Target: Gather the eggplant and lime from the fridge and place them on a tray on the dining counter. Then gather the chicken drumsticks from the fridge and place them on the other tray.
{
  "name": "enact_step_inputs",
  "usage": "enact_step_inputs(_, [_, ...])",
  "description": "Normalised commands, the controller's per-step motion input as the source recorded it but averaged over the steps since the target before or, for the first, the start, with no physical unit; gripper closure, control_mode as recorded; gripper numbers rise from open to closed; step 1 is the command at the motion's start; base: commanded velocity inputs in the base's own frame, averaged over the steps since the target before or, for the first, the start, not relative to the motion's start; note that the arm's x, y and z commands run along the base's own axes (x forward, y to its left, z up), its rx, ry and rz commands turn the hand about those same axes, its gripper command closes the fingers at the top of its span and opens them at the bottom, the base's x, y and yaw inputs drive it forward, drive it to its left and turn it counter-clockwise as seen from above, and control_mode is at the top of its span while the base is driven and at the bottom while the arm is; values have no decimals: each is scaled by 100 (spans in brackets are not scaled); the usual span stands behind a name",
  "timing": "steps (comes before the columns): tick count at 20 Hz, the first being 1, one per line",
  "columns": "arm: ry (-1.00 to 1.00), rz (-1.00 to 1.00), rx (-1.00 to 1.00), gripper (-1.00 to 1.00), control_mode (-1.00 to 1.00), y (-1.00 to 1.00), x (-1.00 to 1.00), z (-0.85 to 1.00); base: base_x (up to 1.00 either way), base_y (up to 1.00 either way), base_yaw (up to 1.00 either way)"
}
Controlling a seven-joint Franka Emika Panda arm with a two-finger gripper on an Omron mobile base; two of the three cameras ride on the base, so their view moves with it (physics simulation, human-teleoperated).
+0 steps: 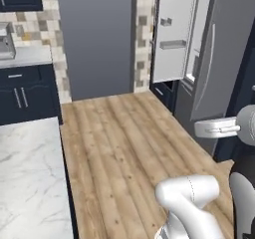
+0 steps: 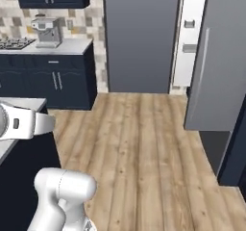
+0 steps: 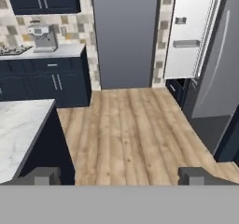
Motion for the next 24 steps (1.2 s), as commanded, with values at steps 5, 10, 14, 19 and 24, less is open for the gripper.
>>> enact_step_inputs(5, [0, 0, 0, -100, 100, 0, 0, 0, 100, 0, -7])
enact_step_inputs(10, [0, 0, 0, -100, 100, 0, 0, 0, 100, 0, -5])
enact_step_inputs(14, [0, 0, 0, -100, 100, 0, 0, 0, 100, 0, -18])
enact_step_inputs(19, [0, 0, 0, -100, 100, 0, 0, 0, 100, 0, -29])
enact_step_inputs(24, [0, 0, 0, -100, 100, 0, 0, 0, 73, 0, -55])
